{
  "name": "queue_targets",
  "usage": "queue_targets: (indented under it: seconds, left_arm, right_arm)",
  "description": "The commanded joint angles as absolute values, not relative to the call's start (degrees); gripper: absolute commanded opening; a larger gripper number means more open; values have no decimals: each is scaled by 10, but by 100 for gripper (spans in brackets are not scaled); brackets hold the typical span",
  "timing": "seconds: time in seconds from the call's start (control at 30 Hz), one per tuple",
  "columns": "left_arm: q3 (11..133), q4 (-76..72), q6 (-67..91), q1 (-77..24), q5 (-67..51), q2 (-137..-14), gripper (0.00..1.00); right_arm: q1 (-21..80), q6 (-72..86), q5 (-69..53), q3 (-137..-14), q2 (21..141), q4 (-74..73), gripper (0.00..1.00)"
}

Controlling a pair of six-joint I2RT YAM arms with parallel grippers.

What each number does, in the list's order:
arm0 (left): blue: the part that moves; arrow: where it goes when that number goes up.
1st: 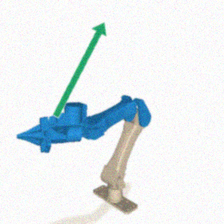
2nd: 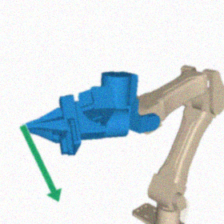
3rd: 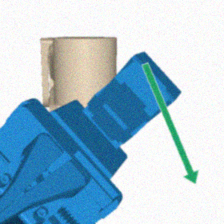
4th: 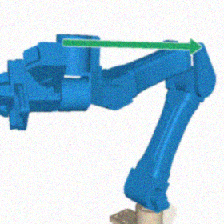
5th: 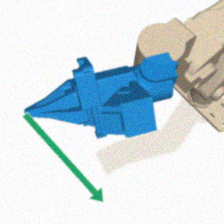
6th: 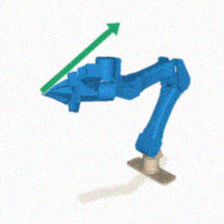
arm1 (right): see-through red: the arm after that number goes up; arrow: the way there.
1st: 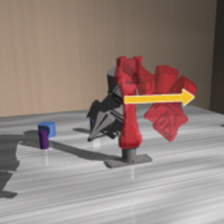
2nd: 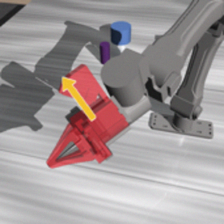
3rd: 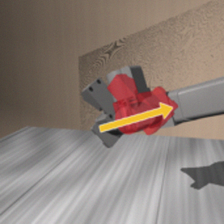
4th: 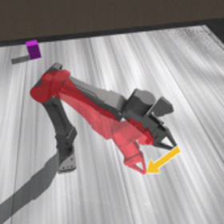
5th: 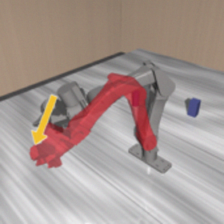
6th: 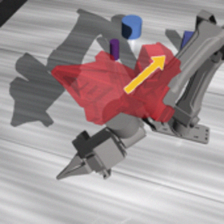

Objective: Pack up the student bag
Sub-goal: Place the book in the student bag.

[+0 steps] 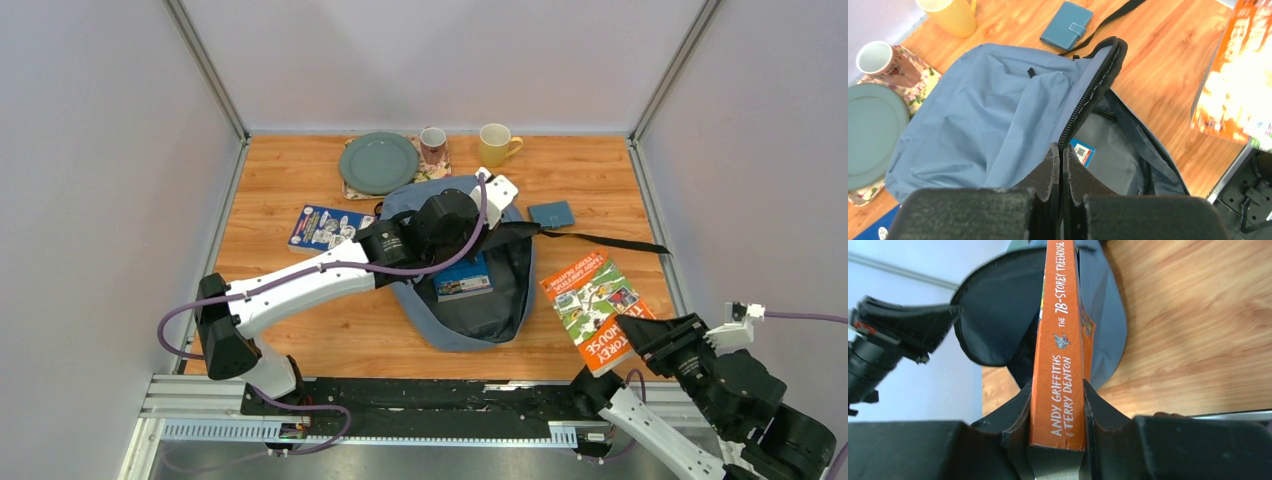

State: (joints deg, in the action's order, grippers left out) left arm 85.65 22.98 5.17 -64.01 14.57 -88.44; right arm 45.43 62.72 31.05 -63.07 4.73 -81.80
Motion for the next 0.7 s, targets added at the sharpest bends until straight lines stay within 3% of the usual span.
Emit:
queue_targets:
  seconds: [0.0,0.33,0.67]
  left_arm:
    - [910,214,25,-641,168,-875,0]
    - [881,201,41,-636,201,-866,0]
    - [841,177,47,-635,192,-846,0]
  right_arm:
    - [462,667,205,-586,39,-740,0]
    - [462,756,113,-422,2,-580,0]
    - [463,771,119,-363,29,-425,0]
